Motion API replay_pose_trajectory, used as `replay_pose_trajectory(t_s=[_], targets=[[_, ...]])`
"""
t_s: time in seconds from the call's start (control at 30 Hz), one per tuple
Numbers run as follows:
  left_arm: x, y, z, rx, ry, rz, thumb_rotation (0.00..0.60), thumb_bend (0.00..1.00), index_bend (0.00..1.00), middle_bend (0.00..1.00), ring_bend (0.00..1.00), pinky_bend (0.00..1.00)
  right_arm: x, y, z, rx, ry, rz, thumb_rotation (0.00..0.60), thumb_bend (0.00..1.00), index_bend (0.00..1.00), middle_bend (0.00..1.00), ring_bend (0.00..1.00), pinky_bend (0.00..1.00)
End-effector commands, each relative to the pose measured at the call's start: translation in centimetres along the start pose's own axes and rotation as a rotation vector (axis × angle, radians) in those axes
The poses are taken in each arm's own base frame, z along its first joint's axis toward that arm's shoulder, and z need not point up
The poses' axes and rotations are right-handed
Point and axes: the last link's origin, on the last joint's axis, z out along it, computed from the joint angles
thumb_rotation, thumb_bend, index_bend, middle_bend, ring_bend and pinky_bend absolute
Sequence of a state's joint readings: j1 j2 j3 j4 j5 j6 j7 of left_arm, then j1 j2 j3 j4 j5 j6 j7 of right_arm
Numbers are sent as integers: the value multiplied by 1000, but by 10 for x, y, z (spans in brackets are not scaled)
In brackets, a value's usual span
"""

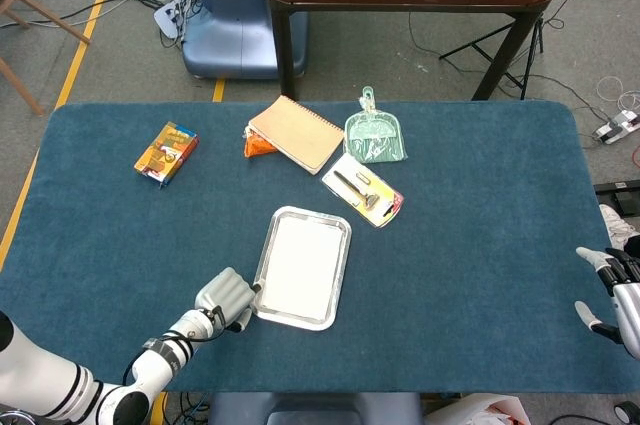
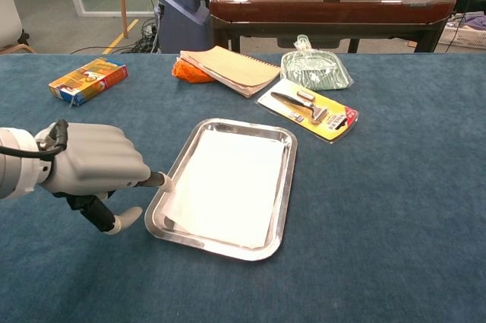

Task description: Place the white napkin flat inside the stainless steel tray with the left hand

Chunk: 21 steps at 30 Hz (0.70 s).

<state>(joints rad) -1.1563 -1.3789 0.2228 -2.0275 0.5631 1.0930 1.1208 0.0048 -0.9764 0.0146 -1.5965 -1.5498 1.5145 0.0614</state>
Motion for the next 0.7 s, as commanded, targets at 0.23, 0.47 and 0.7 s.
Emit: replay_pose_trajectory(t_s=[0.23, 0.47, 0.7], targets=[[1, -2, 0, 14, 11, -8, 184, 521, 121, 1000, 984, 1000, 0, 0, 0, 2, 2, 1, 600, 273, 210, 253, 140, 221], [6, -13, -8, 48, 42, -44, 191, 519, 121, 1000, 982, 1000, 1, -1, 0, 7, 5, 0, 600, 272, 210, 252, 140, 221], [6, -41, -22, 144, 106, -147, 240, 519, 118, 963, 934, 1000, 3, -4, 1, 17, 12, -4, 600, 273, 210, 253, 140, 221]])
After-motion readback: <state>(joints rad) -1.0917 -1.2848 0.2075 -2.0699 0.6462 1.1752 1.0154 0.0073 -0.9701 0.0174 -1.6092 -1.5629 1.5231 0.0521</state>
